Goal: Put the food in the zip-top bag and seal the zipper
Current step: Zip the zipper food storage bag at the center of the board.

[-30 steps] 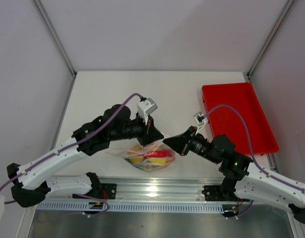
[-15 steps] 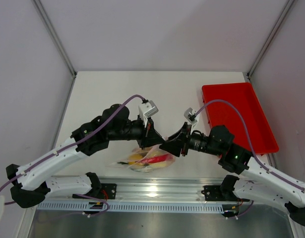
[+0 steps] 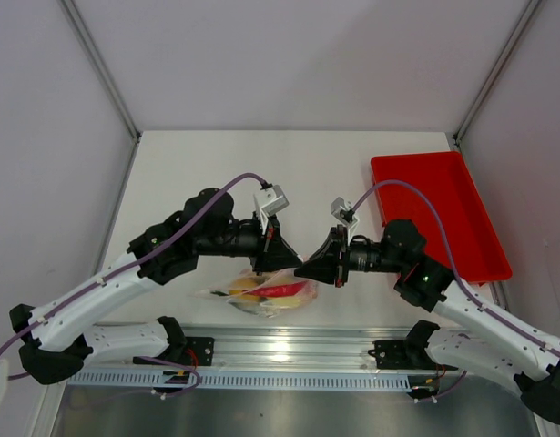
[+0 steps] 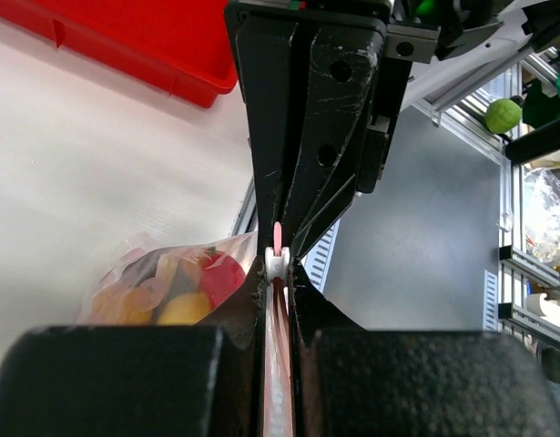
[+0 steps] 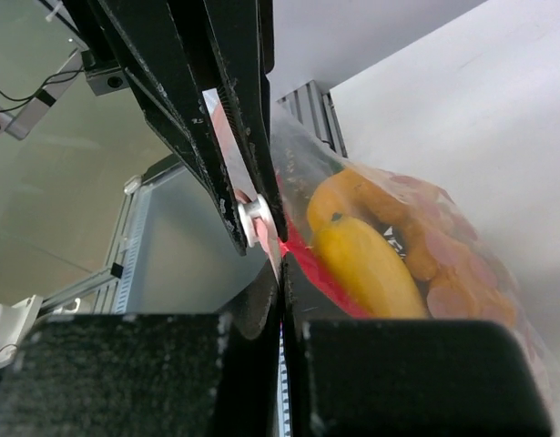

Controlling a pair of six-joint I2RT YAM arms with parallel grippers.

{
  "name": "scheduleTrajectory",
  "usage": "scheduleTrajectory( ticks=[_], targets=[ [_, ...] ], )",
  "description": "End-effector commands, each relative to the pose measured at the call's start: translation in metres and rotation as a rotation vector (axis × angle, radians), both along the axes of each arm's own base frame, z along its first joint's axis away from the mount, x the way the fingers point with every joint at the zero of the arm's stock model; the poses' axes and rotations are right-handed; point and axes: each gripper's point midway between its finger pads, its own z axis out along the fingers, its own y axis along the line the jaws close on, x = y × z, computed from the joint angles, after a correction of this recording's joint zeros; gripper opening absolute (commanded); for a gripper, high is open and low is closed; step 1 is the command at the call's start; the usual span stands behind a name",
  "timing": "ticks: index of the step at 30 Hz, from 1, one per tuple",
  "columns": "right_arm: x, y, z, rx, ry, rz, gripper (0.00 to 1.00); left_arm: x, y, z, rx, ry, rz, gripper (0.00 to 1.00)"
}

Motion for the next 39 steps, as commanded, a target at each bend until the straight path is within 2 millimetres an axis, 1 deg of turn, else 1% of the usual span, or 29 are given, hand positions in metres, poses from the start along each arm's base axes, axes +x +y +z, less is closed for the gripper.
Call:
scheduleTrajectory(
  ticks=[1,3,4,7,8,11,14,15,18,21,22,23,24,25,26,29,30,32,36,38,39],
  targets=[
    [-0.008,-0.003,0.024,0.095,-0.053,0.056,0.0,-0.006,0.0,0.019,-0.072,-0.012,-0.035,0.0],
    [-0.009,-0.003,0.026,0.104,-0.061,0.075,0.0,-0.007,-0.001,0.019,-0.074,-0.01,-0.039,0.01],
    [-0.008,-0.003,0.026,0.103,-0.06,0.076,0.05,-0.007,-0.001,0.017,-0.071,-0.005,-0.041,0.0],
    [-0.007,-0.003,0.028,0.107,-0.058,0.087,0.09,-0.008,-0.002,0.015,-0.066,0.001,-0.05,0.01],
    [-0.007,-0.003,0.027,0.104,-0.054,0.095,0.1,-0.008,-0.002,0.018,-0.071,-0.001,-0.051,0.01],
    [-0.007,-0.003,0.028,0.107,-0.055,0.109,0.15,-0.009,-0.004,0.011,-0.055,0.013,-0.065,0.0],
    [-0.003,-0.003,0.027,0.107,-0.045,0.1,0.0,-0.009,-0.003,0.012,-0.06,0.012,-0.066,0.01],
    [-0.004,-0.003,0.026,0.108,-0.04,0.106,0.0,-0.01,-0.003,0.014,-0.064,0.008,-0.069,0.01],
    [-0.004,-0.002,0.03,0.14,-0.026,0.115,0.0,-0.009,-0.003,0.012,-0.057,0.01,-0.069,0.01],
    [0.005,-0.001,0.032,0.143,0.015,0.05,0.0,-0.005,-0.001,0.008,-0.036,0.011,-0.04,0.03],
    [0.015,-0.003,0.037,0.162,0.026,-0.019,0.0,-0.003,0.0,0.006,-0.027,0.011,-0.026,0.04],
    [0.018,-0.004,0.038,0.175,0.044,-0.053,0.0,-0.001,0.002,0.005,-0.018,0.009,-0.009,0.04],
    [0.02,-0.005,0.044,0.195,0.057,-0.08,0.0,0.006,0.004,0.003,-0.005,0.004,0.034,0.04],
    [0.027,-0.009,0.05,0.218,0.087,-0.144,0.0,0.008,0.007,0.0,0.016,0.011,0.055,0.04],
    [0.03,-0.011,0.057,0.233,0.093,-0.174,0.0,0.01,0.008,0.0,0.025,0.009,0.069,0.04],
    [0.043,-0.017,0.062,0.253,0.149,-0.316,0.0,0.015,0.01,-0.006,0.056,0.014,0.095,0.03],
    [0.045,-0.019,0.061,0.26,0.164,-0.339,0.0,0.016,0.009,-0.006,0.056,0.013,0.098,0.02],
    [0.048,-0.024,0.069,0.31,0.201,-0.378,0.0,0.018,0.009,-0.007,0.064,0.01,0.107,0.02],
    [0.055,-0.033,0.069,0.346,0.275,-0.445,0.0,0.021,0.01,-0.006,0.077,0.001,0.116,0.01],
    [0.057,-0.038,0.063,0.35,0.297,-0.477,0.0,0.021,0.012,-0.007,0.084,-0.004,0.119,0.01],
    [0.058,-0.043,0.066,0.366,0.296,-0.497,0.0,0.021,0.012,-0.008,0.09,-0.005,0.121,0.01]
  ],
)
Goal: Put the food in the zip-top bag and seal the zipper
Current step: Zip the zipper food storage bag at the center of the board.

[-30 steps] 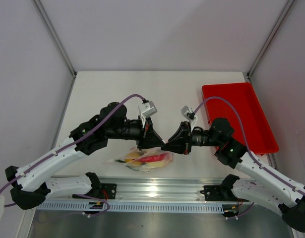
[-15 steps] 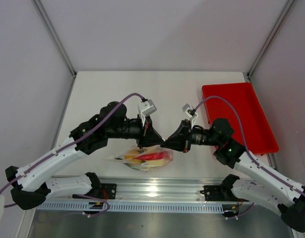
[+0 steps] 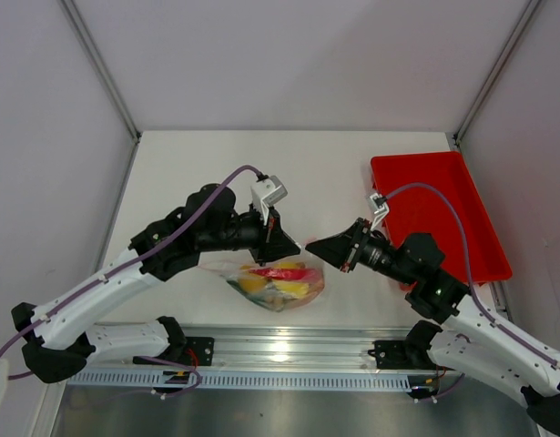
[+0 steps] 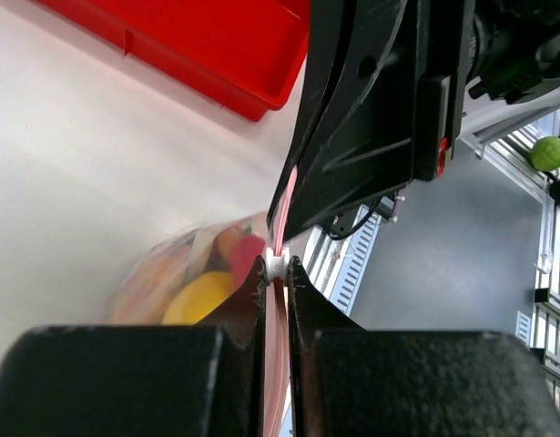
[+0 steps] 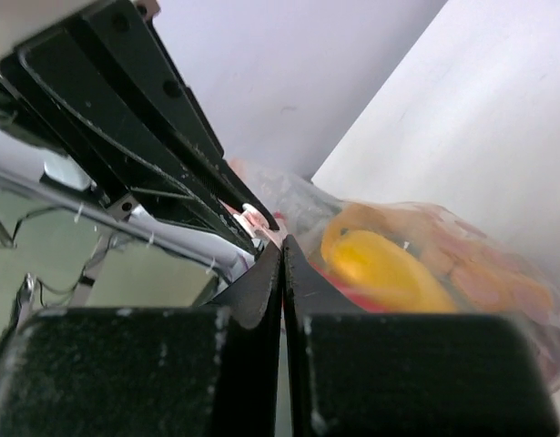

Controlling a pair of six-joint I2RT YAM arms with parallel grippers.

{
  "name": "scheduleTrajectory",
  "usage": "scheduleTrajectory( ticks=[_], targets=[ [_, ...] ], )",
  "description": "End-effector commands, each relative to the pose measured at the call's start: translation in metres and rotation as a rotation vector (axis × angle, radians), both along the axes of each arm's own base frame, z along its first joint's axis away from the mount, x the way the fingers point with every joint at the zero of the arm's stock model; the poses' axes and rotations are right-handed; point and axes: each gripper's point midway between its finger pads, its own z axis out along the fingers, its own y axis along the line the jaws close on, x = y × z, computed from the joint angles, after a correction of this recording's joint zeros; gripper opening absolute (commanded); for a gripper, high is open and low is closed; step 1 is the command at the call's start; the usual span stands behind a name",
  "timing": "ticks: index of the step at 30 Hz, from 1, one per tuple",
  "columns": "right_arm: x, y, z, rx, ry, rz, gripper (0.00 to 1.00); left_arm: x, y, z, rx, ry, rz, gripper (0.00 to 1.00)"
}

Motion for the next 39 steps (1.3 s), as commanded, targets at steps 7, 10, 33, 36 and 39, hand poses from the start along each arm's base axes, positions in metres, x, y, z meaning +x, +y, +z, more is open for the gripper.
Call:
scheduleTrajectory(
  ticks=[7,10,33,36,39],
  targets=[
    [0.017,-0.03,0.027,0.128,-0.005,-0.166,0.0,-0.005,0.022,-0.017,0.098,0.015,0.029,0.01],
    [0.014,-0.032,0.024,0.118,-0.017,-0.153,0.0,-0.007,0.029,-0.016,0.098,0.008,0.038,0.01],
    [-0.035,0.016,0.02,-0.145,-0.323,0.446,0.41,-0.035,0.028,0.009,-0.018,0.014,-0.096,0.01],
    [-0.034,0.016,0.016,-0.152,-0.332,0.446,0.41,-0.036,0.027,0.008,-0.016,0.019,-0.104,0.01],
    [-0.034,0.017,0.016,-0.152,-0.332,0.451,0.38,-0.037,0.025,0.009,-0.023,0.022,-0.112,0.01]
  ],
)
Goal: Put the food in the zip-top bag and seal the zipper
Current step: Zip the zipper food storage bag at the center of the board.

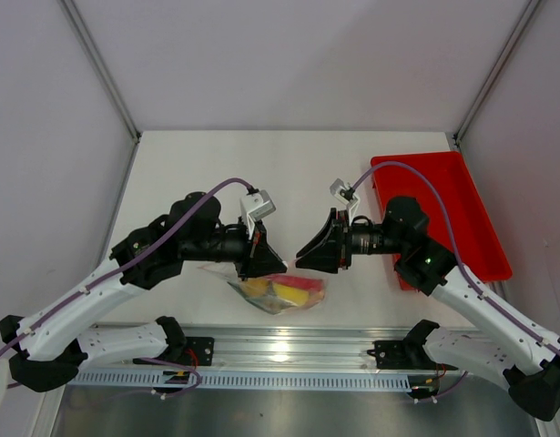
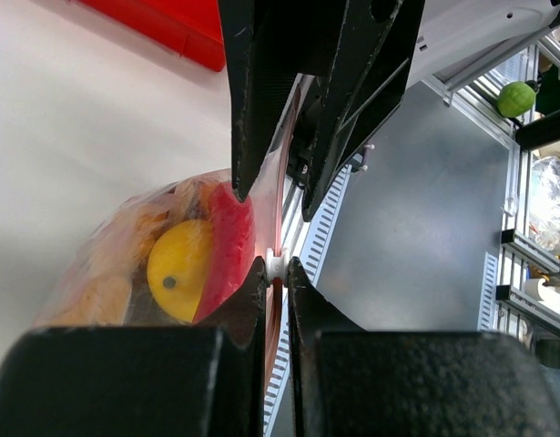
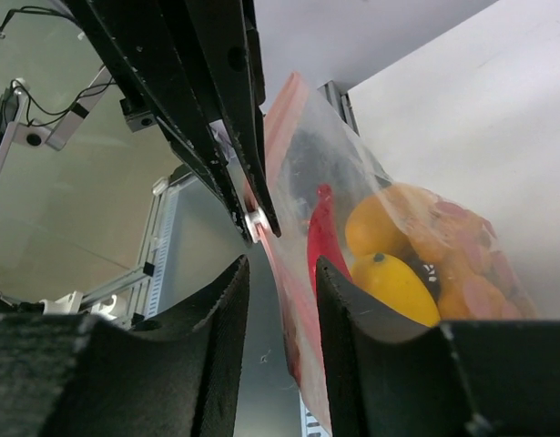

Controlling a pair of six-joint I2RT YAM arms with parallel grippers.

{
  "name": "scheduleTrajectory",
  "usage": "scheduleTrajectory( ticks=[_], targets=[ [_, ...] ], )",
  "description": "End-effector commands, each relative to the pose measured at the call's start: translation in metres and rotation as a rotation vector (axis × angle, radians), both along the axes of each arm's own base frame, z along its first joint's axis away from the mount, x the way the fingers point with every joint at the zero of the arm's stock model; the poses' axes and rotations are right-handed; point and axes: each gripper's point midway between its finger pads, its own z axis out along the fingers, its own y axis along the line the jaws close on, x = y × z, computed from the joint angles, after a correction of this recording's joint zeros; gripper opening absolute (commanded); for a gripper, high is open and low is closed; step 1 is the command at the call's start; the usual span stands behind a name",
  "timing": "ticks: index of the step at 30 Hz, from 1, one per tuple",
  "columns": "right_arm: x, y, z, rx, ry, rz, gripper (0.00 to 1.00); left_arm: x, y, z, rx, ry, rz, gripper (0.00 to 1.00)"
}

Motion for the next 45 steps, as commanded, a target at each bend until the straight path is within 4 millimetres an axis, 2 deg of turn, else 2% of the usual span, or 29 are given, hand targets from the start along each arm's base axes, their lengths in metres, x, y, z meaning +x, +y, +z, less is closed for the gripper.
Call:
scheduleTrajectory(
  ticks=[1,7,17,20,24,27,28,34,40,45],
  targets=[
    [-0.006,-0.001,0.015,0.049,-0.074,0.045,0.37,-0.001,-0.002,0.015,-0.058,-0.029,-0.019,0.01],
    [-0.006,0.002,0.015,0.056,-0.066,0.066,0.28,0.0,-0.004,0.015,-0.06,-0.029,-0.022,0.01],
    [-0.007,0.005,0.008,0.043,-0.057,0.093,0.26,-0.001,-0.004,0.016,-0.062,-0.026,-0.027,0.01],
    [-0.005,0.005,0.007,0.04,-0.055,0.091,0.2,0.0,-0.005,0.015,-0.061,-0.025,-0.029,0.01],
    [-0.005,0.006,0.006,0.037,-0.053,0.096,0.19,0.0,-0.005,0.016,-0.064,-0.026,-0.03,0.0],
    [-0.002,0.007,0.003,0.03,-0.05,0.078,0.07,0.0,-0.005,0.017,-0.064,-0.026,-0.028,0.01],
    [-0.001,0.007,0.002,0.025,-0.046,0.073,0.0,0.0,-0.004,0.017,-0.063,-0.025,-0.025,0.01],
    [0.012,0.006,-0.005,-0.008,-0.027,-0.015,0.0,0.007,0.003,0.01,-0.029,-0.022,0.023,0.01],
    [0.025,-0.005,-0.01,-0.007,-0.02,-0.109,0.0,0.011,0.022,-0.001,0.02,-0.029,0.088,0.01],
    [0.029,-0.015,-0.005,0.007,-0.033,-0.152,0.0,0.009,0.039,-0.006,0.044,-0.044,0.125,0.0]
  ],
)
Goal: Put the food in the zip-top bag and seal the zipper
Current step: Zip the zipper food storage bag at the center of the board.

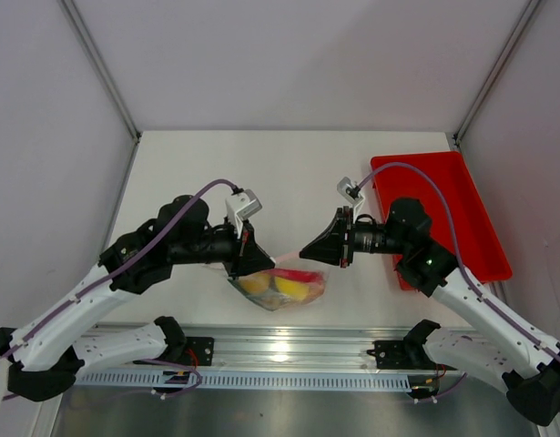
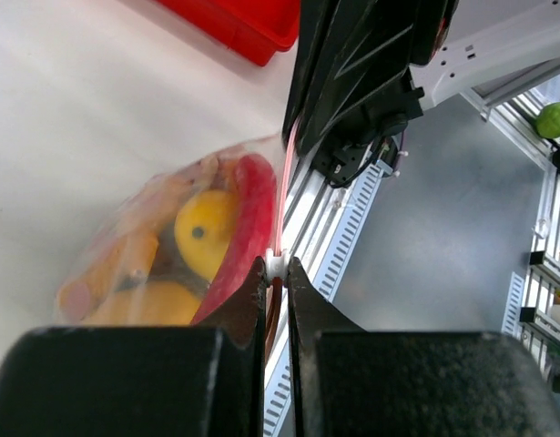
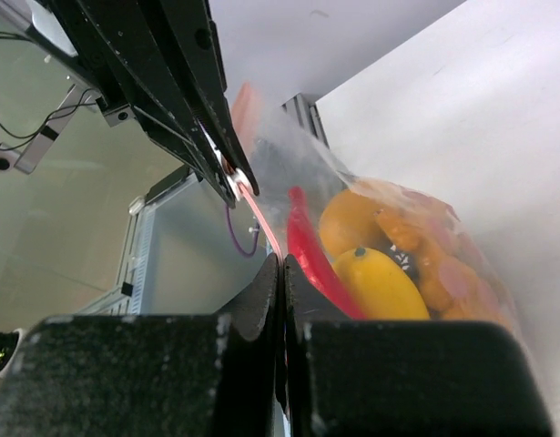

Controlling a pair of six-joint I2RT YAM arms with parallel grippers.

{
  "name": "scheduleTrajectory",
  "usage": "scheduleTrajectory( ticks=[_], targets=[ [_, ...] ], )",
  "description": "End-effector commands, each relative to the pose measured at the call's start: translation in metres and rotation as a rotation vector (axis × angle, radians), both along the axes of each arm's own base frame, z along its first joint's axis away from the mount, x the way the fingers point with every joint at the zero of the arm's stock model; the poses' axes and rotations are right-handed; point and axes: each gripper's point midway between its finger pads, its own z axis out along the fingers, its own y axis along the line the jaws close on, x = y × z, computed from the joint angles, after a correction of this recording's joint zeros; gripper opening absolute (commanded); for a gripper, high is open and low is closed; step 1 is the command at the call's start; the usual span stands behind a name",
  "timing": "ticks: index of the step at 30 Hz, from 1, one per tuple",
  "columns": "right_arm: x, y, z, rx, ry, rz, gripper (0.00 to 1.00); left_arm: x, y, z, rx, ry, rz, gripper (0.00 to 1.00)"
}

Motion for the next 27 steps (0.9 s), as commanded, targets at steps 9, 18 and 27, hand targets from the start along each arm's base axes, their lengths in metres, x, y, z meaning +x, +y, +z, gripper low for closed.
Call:
scheduleTrajectory(
  ticks=[9,18,27],
  targets=[
    [0.013,-0.014,-0.006,-0.022,0.009,-0.101,0.0,-0.005,0.043,-0.004,0.042,-0.065,0.093,0.01],
    [0.01,-0.019,-0.007,-0.022,0.017,-0.116,0.0,-0.014,0.067,-0.017,0.057,-0.061,0.148,0.01],
    [0.007,-0.023,-0.007,-0.025,0.018,-0.122,0.0,-0.023,0.089,-0.023,0.05,-0.058,0.206,0.01]
  ],
)
